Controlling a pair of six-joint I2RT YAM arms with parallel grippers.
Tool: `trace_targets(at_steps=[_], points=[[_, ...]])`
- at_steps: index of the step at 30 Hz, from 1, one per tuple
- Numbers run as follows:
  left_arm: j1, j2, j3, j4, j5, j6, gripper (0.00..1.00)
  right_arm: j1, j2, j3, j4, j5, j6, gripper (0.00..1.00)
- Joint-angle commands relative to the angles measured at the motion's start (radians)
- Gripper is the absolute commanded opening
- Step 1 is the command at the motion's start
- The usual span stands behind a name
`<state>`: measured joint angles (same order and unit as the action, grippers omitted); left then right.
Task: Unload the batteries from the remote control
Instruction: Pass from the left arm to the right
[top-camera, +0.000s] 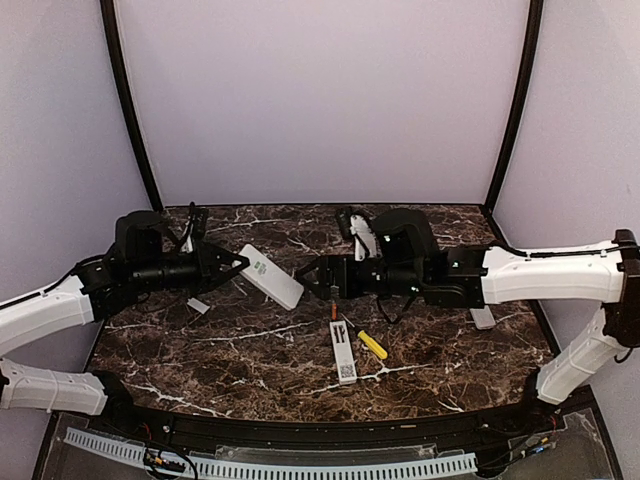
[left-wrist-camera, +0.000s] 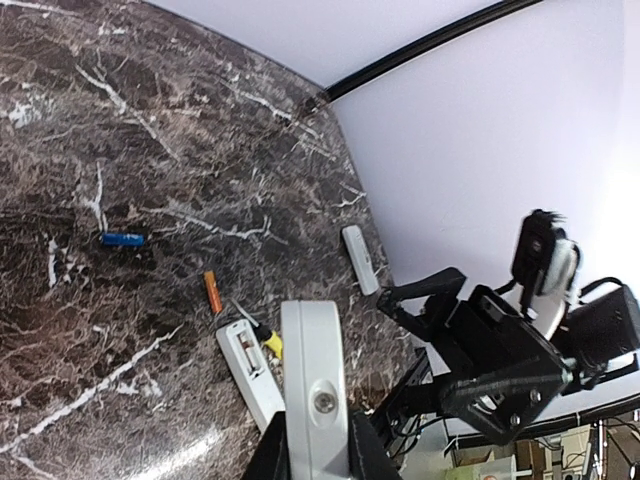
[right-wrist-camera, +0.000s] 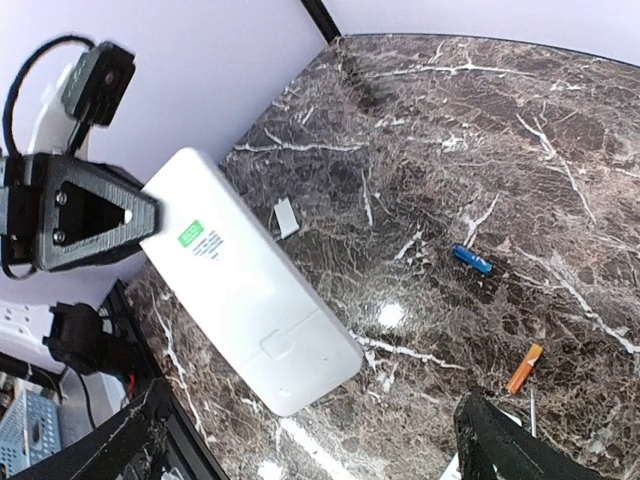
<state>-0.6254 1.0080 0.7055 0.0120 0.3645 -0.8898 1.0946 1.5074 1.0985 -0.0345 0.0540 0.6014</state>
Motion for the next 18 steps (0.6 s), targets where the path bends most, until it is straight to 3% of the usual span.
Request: trace_targets(at_steps=[1, 8, 18], points=[[0.015, -0.077, -0.054, 0.258, 0.036, -0.031, 0.0, -0.05, -0.049, -0.116, 0.315, -0.111, 0.262, 0.97], [0.019, -0.133, -0.1, 0.438, 0.122, -0.033, 0.0, -0.057, -0.012, -0.127, 0.502, -0.241, 0.31, 0.95], [0.02, -0.133, -0.132, 0.609, 0.229, -0.073, 0.0, -0.057, 0.034, -0.092, 0.631, -0.354, 0.298, 0.74]])
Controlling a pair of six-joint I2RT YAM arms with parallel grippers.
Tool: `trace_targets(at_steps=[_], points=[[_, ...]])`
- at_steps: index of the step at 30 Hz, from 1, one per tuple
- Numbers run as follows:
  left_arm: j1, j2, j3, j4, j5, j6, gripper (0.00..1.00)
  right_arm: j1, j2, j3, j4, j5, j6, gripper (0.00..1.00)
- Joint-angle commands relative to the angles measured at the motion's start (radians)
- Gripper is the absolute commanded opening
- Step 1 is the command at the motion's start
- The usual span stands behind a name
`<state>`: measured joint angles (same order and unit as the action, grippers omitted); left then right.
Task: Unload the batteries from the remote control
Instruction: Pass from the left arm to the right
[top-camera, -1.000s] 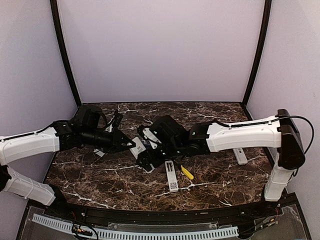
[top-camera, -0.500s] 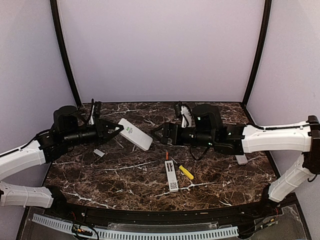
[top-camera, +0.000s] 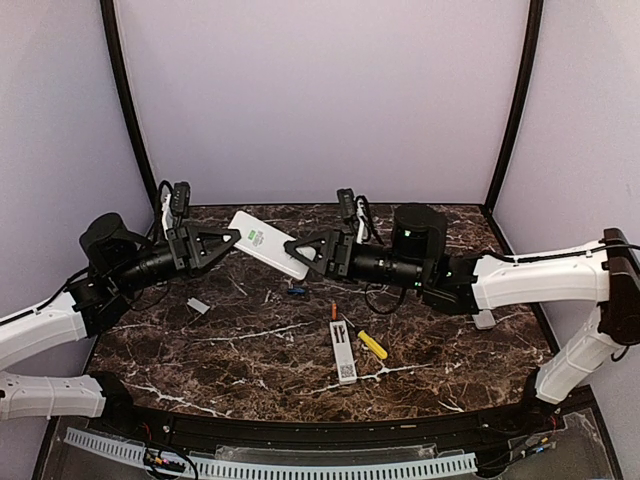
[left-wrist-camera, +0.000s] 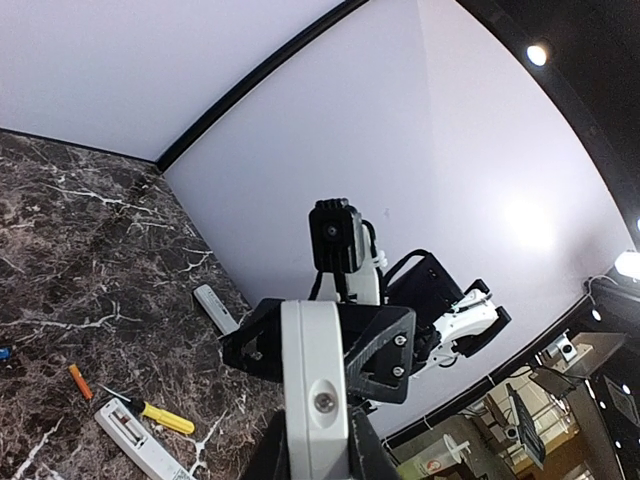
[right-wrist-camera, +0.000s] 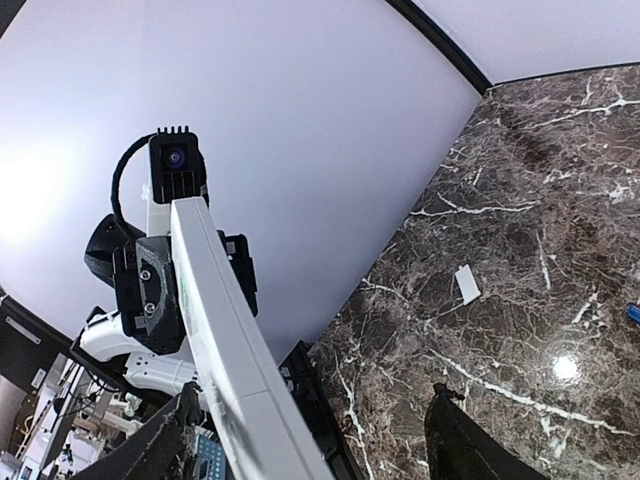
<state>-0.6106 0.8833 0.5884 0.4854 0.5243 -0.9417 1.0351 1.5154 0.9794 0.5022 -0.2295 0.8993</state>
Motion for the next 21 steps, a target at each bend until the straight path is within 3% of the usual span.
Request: trace_targets(at_steps=[1, 9, 14, 15, 19, 20, 21], points=[[0.005, -0.007, -0.014, 0.141, 0.074, -0.021, 0.0, 0.003, 0.031, 0.031, 0.099, -0.08, -0.001, 0.72], [0.005, 0.019, -0.009, 0.156, 0.102, -0.031, 0.0, 0.003, 0.036, 0.023, 0.187, -0.123, -0.002, 0.4], [0.005, 0.035, -0.001, 0.111, 0.105, -0.017, 0.0, 0.003, 0.02, 0.02, 0.182, -0.115, -0.011, 0.06], [0.005, 0.041, 0.009, 0.093, 0.105, -0.003, 0.04, 0.001, 0.015, 0.017, 0.177, -0.105, -0.013, 0.0], [0.015, 0.041, 0.058, -0.108, 0.089, 0.068, 0.3, -0.008, -0.011, -0.006, 0.169, -0.081, -0.018, 0.0], [0.026, 0.04, 0.078, -0.144, 0.087, 0.094, 0.46, -0.011, -0.018, -0.011, 0.162, -0.078, -0.023, 0.0], [0.035, 0.038, 0.089, -0.217, 0.089, 0.106, 0.53, -0.016, -0.025, -0.011, 0.143, -0.071, -0.03, 0.0]])
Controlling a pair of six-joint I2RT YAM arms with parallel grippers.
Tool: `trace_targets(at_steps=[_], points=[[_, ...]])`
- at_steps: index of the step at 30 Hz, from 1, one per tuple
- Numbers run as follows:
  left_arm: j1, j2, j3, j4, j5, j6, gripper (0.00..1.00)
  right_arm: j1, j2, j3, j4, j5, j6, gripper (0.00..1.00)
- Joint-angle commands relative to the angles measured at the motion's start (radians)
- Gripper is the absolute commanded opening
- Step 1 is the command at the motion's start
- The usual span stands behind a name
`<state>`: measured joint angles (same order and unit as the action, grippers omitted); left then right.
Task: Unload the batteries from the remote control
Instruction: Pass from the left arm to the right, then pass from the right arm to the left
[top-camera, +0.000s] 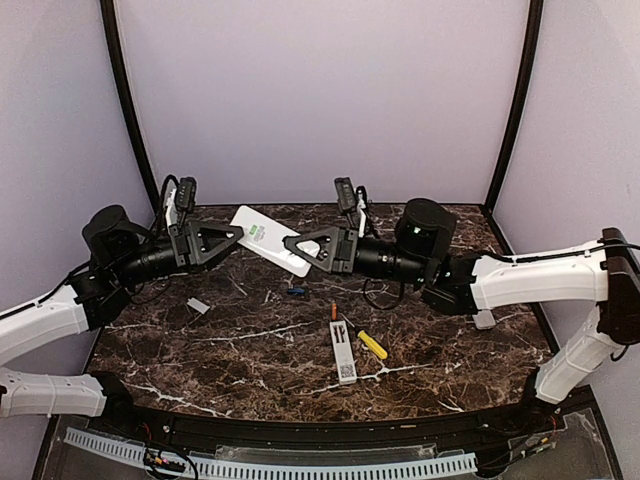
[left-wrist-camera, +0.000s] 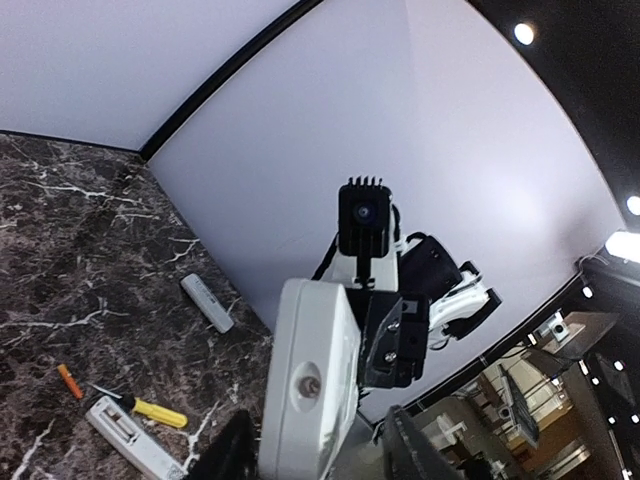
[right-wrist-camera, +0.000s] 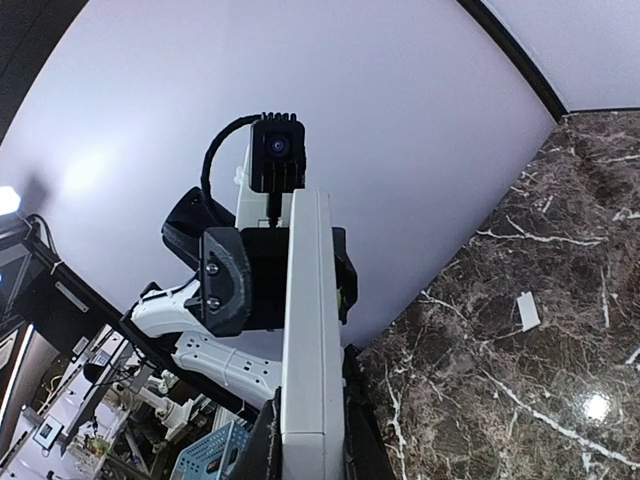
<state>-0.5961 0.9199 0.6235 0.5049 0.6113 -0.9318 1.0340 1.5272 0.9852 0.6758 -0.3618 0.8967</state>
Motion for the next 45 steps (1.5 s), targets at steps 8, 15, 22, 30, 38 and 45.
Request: trace_targets(at_steps=[8, 15, 22, 30, 38, 45], points=[[0.176, 0.048, 0.199, -0.581, 0.143, 0.325, 0.89, -0.087, -0.092, 0.015, -0.283, 0.048, -0.129, 0.0], [0.179, 0.273, 0.404, -0.751, 0.326, 0.606, 0.9, -0.155, -0.094, 0.062, -0.42, -0.082, -0.227, 0.0], [0.179, 0.384, 0.431, -0.666, 0.451, 0.673, 0.9, -0.161, -0.073, 0.131, -0.475, -0.207, -0.296, 0.0], [0.177, 0.417, 0.38, -0.518, 0.602, 0.572, 0.84, -0.162, -0.002, 0.21, -0.52, -0.311, -0.323, 0.0], [0.171, 0.425, 0.356, -0.424, 0.662, 0.502, 0.52, -0.163, 0.027, 0.213, -0.488, -0.343, -0.299, 0.0], [0.156, 0.435, 0.359, -0.424, 0.674, 0.502, 0.41, -0.162, 0.033, 0.21, -0.47, -0.342, -0.291, 0.0]])
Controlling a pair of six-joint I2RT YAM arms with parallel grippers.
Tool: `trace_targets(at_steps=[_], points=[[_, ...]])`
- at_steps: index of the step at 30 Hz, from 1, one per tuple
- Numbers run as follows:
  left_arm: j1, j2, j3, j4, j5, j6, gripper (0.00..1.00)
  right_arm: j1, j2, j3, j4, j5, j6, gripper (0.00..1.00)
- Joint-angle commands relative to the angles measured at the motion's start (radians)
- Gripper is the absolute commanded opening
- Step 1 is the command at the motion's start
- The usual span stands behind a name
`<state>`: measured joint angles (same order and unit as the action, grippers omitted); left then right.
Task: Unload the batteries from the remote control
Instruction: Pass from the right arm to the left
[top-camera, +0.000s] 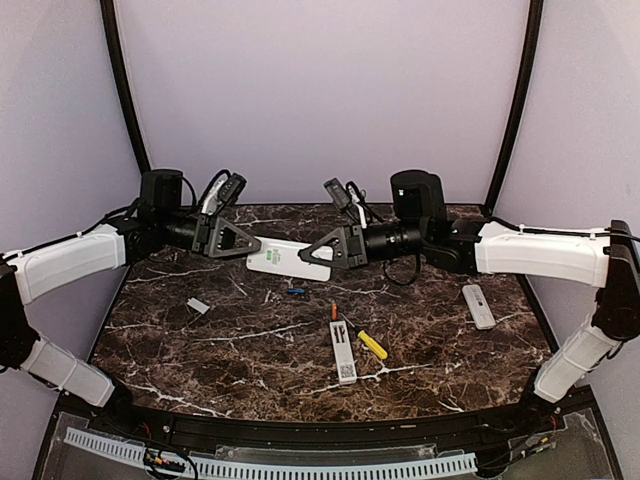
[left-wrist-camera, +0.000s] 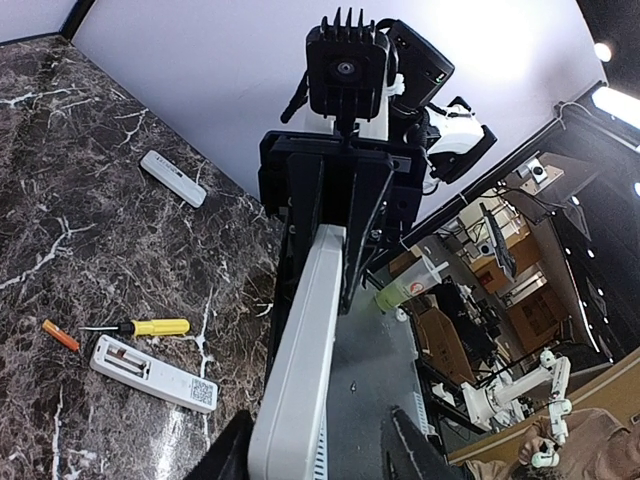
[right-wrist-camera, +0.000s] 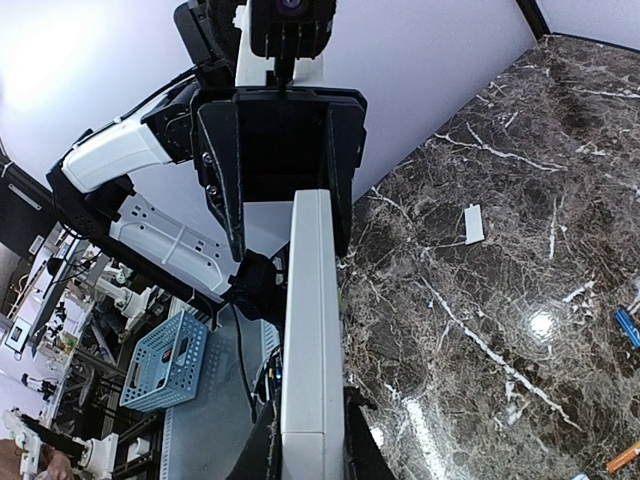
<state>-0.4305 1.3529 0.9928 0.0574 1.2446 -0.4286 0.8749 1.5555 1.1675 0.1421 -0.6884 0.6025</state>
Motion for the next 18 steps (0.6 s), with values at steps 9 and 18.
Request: trace_targets(at_steps=[9, 18], points=[[-0.025, 0.018, -0.002, -0.001, 0.04, 0.016, 0.37, -0.003, 0.008, 0.025, 0.094, -0.016, 0.016, 0.0], [-0.026, 0.021, 0.002, -0.011, 0.035, 0.021, 0.23, -0.004, 0.012, 0.02, 0.096, -0.014, 0.017, 0.0]])
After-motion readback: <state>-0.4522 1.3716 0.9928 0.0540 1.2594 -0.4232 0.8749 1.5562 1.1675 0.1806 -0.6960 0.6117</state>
